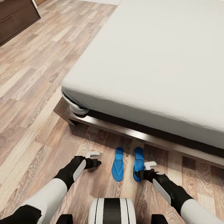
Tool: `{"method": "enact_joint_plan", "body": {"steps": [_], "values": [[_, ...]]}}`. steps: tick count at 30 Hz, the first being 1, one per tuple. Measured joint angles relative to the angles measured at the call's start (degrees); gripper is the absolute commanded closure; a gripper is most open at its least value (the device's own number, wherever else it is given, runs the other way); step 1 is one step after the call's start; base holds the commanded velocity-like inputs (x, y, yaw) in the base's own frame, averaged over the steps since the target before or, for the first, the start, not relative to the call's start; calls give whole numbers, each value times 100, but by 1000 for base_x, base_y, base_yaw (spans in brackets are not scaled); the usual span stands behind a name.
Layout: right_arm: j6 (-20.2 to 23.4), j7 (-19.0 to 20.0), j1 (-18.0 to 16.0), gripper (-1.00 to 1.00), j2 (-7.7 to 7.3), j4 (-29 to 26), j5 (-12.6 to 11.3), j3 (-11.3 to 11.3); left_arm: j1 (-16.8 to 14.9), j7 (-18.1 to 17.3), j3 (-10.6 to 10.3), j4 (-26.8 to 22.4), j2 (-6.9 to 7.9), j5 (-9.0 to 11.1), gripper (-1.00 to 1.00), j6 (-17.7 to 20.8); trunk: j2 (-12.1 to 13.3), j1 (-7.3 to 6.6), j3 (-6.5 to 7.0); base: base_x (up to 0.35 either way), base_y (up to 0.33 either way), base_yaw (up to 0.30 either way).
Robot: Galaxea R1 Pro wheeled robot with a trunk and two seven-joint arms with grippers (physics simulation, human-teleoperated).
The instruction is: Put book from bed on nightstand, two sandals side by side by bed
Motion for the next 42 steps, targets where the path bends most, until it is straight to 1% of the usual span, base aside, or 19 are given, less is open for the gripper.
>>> {"method": "enact_joint_plan", "body": {"steps": [4, 9, 11, 12, 16, 23, 26, 28, 42], "values": [[-45, 1, -9, 100, 6, 202, -3, -26, 0, 0, -2, -47, -10, 3, -100, -10, 0, 1, 0, 10, 8, 1], [-34, 1, -13, 100, 14, 209, -6, -13, 0, -5, -3, -57, -40, 1, -100, -12, -7, 14, -110, 1, 1, 0], [-19, -16, -25, 100, 8, 152, 5, 9, 3, -6, -2, -61, -42, 1, -100, -7, -10, 15, -153, 0, 0, 0], [-13, -11, -23, 100, -27, 101, -60, 34, 3, -6, -4, -61, -41, 1, -100, -8, -12, 17, -176, 0, 0, 0], [237, -14, -23, 100, -106, -172, -35, 23, 3, -6, -7, -62, -49, 1, -100, -13, -17, 28, -265, 0, 0, 0], [246, -14, -24, 100, -104, -172, -32, 12, 2, -2, -3, -58, -46, 0, -100, -14, -17, 28, -265, 0, 15, 0], [272, -14, -25, 100, -164, -190, -32, 11, 3, 1, -1, -55, -46, -7, -100, -13, -17, 28, -265, 0, 96, 0], [277, -14, -24, 100, -179, -195, -31, 10, 3, -1, -1, -54, -44, -8, -100, -14, -17, 28, -265, 0, 25, 0], [284, -14, -24, 100, -180, -195, -30, 1, 2, 1, -1, -53, -45, -6, -100, -14, -17, 28, -265, 0, 2, 0]]}}
